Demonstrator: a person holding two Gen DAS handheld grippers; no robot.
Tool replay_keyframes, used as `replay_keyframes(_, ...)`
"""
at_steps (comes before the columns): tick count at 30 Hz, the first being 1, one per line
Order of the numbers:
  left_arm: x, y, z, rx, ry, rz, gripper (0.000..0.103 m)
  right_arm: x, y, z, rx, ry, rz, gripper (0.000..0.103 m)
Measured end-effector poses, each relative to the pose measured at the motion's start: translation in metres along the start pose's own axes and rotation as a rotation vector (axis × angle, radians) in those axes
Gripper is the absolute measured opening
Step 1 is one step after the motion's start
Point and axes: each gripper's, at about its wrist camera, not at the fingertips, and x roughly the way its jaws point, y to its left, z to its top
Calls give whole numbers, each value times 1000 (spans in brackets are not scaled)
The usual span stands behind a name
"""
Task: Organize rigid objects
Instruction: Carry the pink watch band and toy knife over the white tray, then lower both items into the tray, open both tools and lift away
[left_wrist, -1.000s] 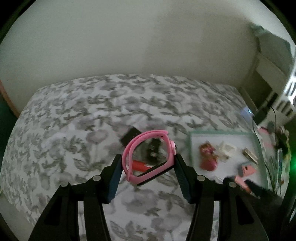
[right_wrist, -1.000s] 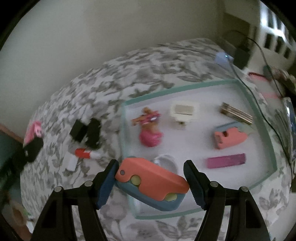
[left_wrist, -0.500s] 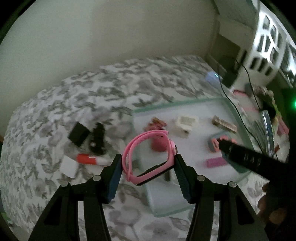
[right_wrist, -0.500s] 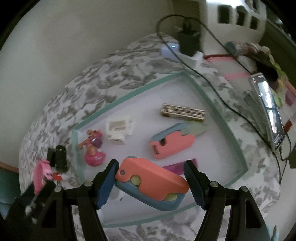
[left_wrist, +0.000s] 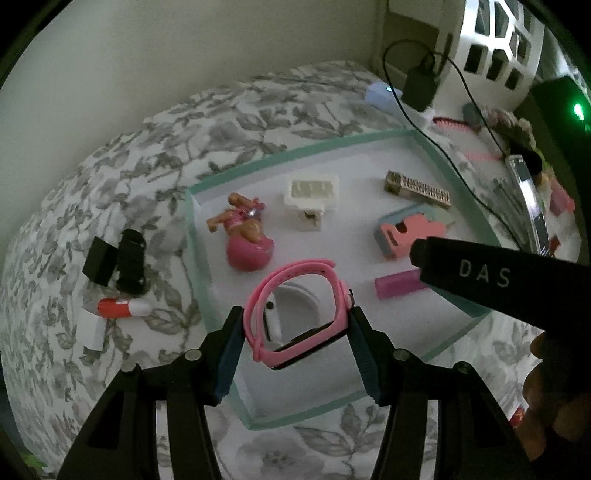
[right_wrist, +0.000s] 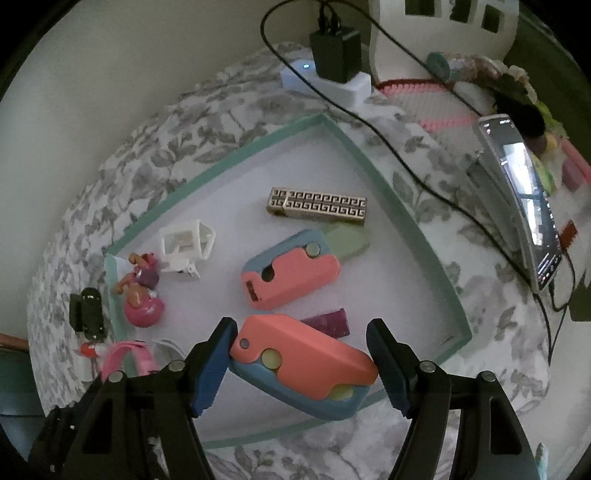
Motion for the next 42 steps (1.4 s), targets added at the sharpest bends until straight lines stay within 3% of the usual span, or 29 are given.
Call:
replay_keyframes(18,27,-14,-7,40,64,30,58,28,4,-8,-54,83,-34,75)
replay_keyframes(29,30,-22,-7,89,54,89,58,42,3,-12,-60,123,-41,75)
replay_keyframes(38,31,-20,-6,78,60,74,58,46,9,-11,-64,124,-45,76)
replay_keyframes(42,29,-20,-5,79,57,83,68,47,11,-13,-69,124,-46,76)
